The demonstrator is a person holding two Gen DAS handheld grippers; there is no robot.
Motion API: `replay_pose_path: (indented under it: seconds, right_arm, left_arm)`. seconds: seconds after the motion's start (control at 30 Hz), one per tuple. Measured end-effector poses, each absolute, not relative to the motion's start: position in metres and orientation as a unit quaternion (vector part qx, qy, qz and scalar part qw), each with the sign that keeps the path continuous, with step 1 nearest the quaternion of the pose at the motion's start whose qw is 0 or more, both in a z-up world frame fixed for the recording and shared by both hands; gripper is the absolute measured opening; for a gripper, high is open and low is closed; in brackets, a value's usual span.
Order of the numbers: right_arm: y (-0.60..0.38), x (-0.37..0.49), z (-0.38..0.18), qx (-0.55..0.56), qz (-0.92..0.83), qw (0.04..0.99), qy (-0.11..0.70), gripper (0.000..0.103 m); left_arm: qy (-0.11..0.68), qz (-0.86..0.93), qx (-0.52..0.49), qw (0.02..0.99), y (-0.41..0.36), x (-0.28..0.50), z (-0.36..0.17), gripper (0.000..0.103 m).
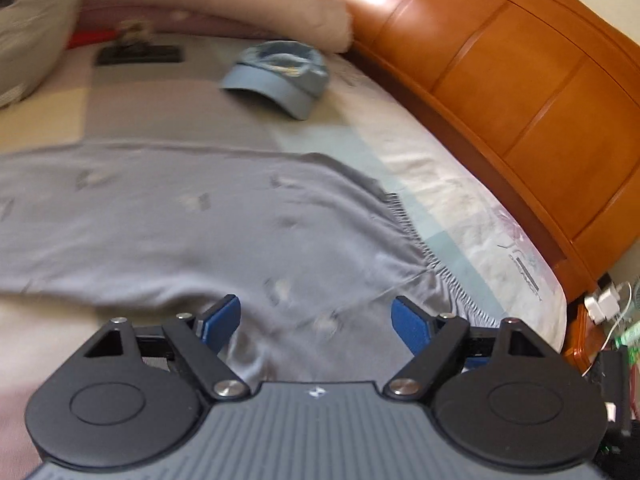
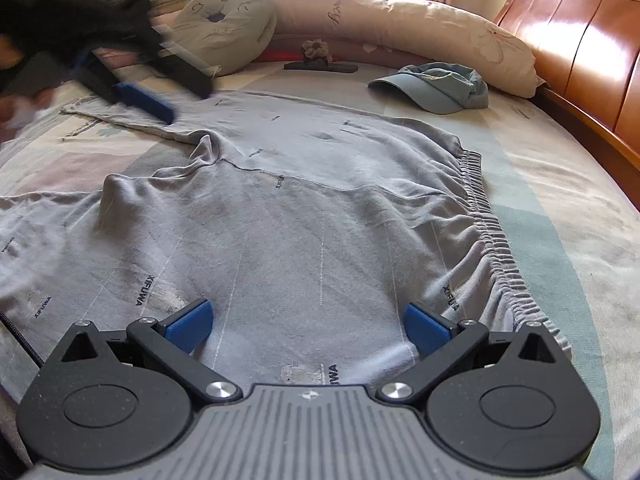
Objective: Fold clothes
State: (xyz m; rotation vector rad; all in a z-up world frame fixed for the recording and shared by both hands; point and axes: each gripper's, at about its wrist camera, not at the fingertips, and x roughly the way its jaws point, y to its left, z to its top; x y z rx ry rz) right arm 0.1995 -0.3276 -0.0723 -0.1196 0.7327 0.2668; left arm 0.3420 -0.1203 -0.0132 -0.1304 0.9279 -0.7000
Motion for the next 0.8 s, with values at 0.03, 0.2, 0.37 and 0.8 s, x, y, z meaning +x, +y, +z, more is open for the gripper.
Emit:
replay_pose_path:
  seconds: [0.03,0.2,0.37,0.8]
  right_arm:
    - [-0.327,0.199,-0.073,-0.058,0.128,0.924,0.356,0.103]
    - [-0.327,0.197,-0.073,-0.055,0.119,0.925,0.357,0.103]
    - [-0.327,0.196,-0.073,-0.052,0.116,0.927,0.353,0.103]
    - [-0.328,0.194,-0.074,-0.053,0.121,0.927,0.35,0.103]
  left_arm:
    - [0.443,-0.336,-0.056,0.829,-0.125,0.347,-0.017,0.082]
    - [0.495,-0.308,-0.036,0.812,-0.127,0.348,-0.044,0.082]
    - [0.501,-0.307,-0.024,0.809,-0.121,0.336,-0.038,0.082]
    - [0.496,-0.292,-0.021,0.818,-0.124,0.345,-0.049,0.083]
